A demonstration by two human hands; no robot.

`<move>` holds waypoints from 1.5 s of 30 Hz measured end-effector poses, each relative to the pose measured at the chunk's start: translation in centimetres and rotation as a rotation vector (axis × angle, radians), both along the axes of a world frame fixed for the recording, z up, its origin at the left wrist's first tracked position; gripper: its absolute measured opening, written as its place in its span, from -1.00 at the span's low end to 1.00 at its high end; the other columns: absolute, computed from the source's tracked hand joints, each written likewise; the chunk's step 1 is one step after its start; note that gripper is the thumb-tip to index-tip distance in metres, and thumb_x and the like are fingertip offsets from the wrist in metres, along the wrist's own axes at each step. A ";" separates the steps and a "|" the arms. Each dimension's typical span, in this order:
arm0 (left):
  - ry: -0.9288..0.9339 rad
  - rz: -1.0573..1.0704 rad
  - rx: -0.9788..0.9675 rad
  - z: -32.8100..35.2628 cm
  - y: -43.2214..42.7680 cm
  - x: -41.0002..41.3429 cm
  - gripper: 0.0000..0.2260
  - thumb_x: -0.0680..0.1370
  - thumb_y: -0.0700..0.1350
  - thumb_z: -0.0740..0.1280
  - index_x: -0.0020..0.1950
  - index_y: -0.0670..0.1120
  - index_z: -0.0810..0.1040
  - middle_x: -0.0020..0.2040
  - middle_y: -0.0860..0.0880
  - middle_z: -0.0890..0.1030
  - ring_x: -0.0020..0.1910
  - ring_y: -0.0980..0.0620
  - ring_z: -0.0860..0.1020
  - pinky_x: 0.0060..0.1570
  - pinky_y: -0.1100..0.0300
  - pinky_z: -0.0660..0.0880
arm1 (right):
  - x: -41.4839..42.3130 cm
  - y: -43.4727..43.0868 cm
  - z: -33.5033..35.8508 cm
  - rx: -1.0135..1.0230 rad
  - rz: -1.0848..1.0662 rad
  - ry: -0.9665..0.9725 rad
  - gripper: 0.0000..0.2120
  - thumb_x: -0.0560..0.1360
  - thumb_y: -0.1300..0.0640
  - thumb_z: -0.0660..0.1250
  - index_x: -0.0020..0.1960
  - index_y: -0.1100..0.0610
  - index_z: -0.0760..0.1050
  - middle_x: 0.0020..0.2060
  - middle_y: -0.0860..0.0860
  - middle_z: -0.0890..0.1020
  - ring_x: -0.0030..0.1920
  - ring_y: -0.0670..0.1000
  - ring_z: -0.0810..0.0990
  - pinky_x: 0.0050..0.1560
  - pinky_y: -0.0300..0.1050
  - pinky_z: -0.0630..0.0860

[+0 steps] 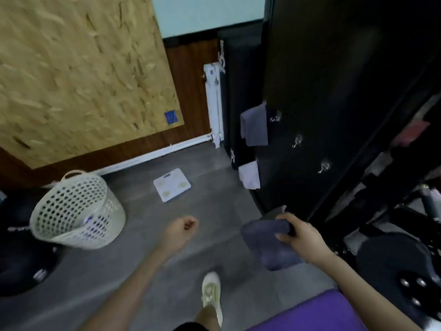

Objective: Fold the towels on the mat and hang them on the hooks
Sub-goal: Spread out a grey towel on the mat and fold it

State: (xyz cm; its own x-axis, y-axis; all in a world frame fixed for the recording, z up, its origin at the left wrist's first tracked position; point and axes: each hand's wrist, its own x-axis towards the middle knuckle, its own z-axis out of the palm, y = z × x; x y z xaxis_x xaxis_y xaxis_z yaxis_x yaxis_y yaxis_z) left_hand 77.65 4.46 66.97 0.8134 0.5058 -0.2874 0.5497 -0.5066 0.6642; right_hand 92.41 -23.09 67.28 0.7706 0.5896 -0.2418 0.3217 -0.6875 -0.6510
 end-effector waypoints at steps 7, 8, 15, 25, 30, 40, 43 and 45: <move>-0.161 -0.213 -0.083 4.3 6.6 20.1 -0.89 0.55 -0.15 0.29 -0.01 -0.11 0.61 -0.07 0.08 0.60 -0.05 0.13 0.53 -0.12 0.40 0.36 | 12.8 10.0 5.2 0.147 -0.018 0.030 -0.64 0.46 0.23 0.37 0.19 -0.07 0.45 0.05 -0.14 0.59 0.09 -0.13 0.54 0.14 -0.25 0.43; -0.180 -0.221 -0.106 4.7 6.7 22.4 -0.89 0.55 -0.14 0.29 -0.01 -0.09 0.61 -0.05 0.07 0.61 -0.04 0.12 0.54 -0.05 0.34 0.40 | 14.6 10.9 5.7 0.176 -0.019 0.052 -0.63 0.46 0.24 0.37 0.17 -0.12 0.43 0.05 -0.16 0.58 0.08 -0.18 0.54 0.11 -0.32 0.42; -0.316 -0.293 -0.243 6.0 6.6 35.1 -0.87 0.58 -0.14 0.26 0.01 -0.09 0.60 -0.04 0.06 0.61 -0.03 0.15 0.53 -0.02 0.40 0.39 | 25.5 14.9 6.5 0.303 -0.141 0.202 -0.57 0.42 0.33 0.41 0.14 0.04 0.30 -0.14 -0.05 0.56 -0.09 -0.13 0.55 -0.08 -0.31 0.50; -0.267 -0.355 -0.628 3.1 6.6 45.7 -0.72 0.60 -0.27 0.16 0.18 0.06 0.48 0.18 0.03 0.54 0.27 0.08 0.43 0.36 0.18 0.27 | 35.3 17.5 5.0 0.432 -0.164 0.335 -0.69 0.48 0.41 0.29 0.05 0.04 0.53 -0.02 -0.02 0.63 -0.03 -0.30 0.57 0.03 -0.42 0.45; -0.092 -0.354 -0.776 2.1 7.3 50.0 -0.84 0.60 -0.21 0.18 0.07 0.00 0.50 0.03 0.08 0.54 0.04 0.17 0.50 0.08 0.35 0.43 | 38.5 18.4 3.9 0.508 -0.329 0.420 -0.73 0.50 0.38 0.29 0.01 0.03 0.55 -0.08 -0.08 0.65 -0.05 -0.21 0.61 -0.04 -0.39 0.49; -0.081 -0.476 -0.289 -2.5 9.9 57.7 -0.83 0.52 0.12 0.21 -0.19 0.08 0.47 -0.17 -0.07 0.60 -0.06 -0.07 0.56 0.08 0.00 0.45 | 39.3 22.1 0.2 0.358 -0.674 0.132 -0.74 0.51 0.37 0.23 0.10 0.07 0.46 -0.04 -0.13 0.57 0.01 -0.19 0.53 0.05 -0.49 0.39; -0.044 -0.474 -0.343 -3.4 10.3 59.4 -0.78 0.55 0.05 0.24 -0.21 -0.05 0.45 -0.20 -0.12 0.59 -0.09 -0.08 0.56 0.07 -0.01 0.44 | 38.6 22.6 -0.5 0.267 -0.746 0.036 -0.71 0.50 0.37 0.22 0.16 0.15 0.52 0.05 -0.03 0.60 0.07 -0.09 0.54 0.06 -0.42 0.39; -0.022 -0.484 -0.368 -3.9 10.4 60.3 -0.74 0.57 0.02 0.24 -0.23 -0.11 0.41 -0.27 -0.09 0.55 -0.17 -0.03 0.53 -0.04 0.07 0.41 | 38.0 22.8 -1.1 0.196 -0.797 -0.043 -0.74 0.49 0.27 0.21 0.14 0.18 0.56 0.06 0.04 0.63 0.05 0.01 0.58 0.03 -0.24 0.44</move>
State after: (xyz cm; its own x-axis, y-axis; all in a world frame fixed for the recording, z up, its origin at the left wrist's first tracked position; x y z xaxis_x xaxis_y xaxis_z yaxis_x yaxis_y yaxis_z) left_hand 137.94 14.85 63.03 0.9338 -0.0526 -0.3539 0.2985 -0.4306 0.8517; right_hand 130.41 -0.28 66.17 0.9823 -0.1103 -0.1516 -0.1874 -0.5953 -0.7813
